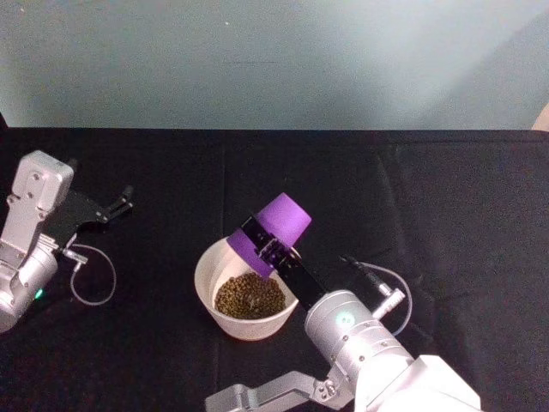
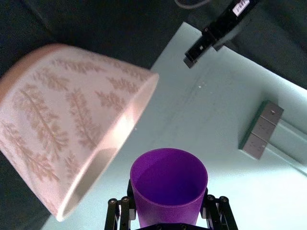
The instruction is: Pick up the cup and pour the mung beans from the cup into the bowl.
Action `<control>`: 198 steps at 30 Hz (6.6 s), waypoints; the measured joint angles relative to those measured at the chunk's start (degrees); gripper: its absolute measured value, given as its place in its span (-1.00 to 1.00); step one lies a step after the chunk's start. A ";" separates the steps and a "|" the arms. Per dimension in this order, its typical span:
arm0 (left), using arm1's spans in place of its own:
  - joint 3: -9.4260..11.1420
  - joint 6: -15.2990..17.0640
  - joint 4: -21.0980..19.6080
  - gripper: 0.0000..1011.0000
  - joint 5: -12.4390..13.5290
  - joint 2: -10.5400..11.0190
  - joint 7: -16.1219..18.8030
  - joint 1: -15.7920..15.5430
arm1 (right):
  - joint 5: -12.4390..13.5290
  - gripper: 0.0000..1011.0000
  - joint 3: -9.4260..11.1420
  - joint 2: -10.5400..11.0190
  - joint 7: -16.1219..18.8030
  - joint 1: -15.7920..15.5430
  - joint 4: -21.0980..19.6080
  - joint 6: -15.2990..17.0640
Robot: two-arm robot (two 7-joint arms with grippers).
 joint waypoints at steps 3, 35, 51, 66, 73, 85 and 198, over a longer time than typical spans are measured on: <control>0.00 0.00 0.00 0.98 0.00 0.00 0.00 0.00 | -0.99 0.43 -0.35 0.32 0.19 0.45 -0.14 -0.19; 0.00 0.00 0.00 0.98 0.00 0.00 0.00 0.00 | 19.13 0.43 8.45 1.85 -8.84 -4.97 -4.17 -1.99; 0.00 0.00 0.00 0.98 0.00 0.00 -0.01 0.00 | 52.34 0.43 27.33 -4.03 -18.26 -15.31 -3.03 -9.08; 0.00 0.00 0.00 0.98 0.00 0.00 0.00 0.00 | 77.02 0.43 37.08 -8.74 -13.50 -17.08 3.52 -15.97; 0.00 0.00 0.00 0.98 0.00 0.00 0.00 0.00 | 88.87 0.43 40.60 -10.62 -11.31 -17.57 7.60 -18.68; 0.00 0.00 0.00 0.98 0.00 0.00 0.00 0.00 | 104.69 0.43 43.05 -13.53 -6.27 -15.13 17.47 -22.79; 0.00 0.00 0.00 0.98 0.00 0.00 0.00 0.00 | 107.06 0.98 47.43 -15.59 -21.82 -13.47 22.54 -21.04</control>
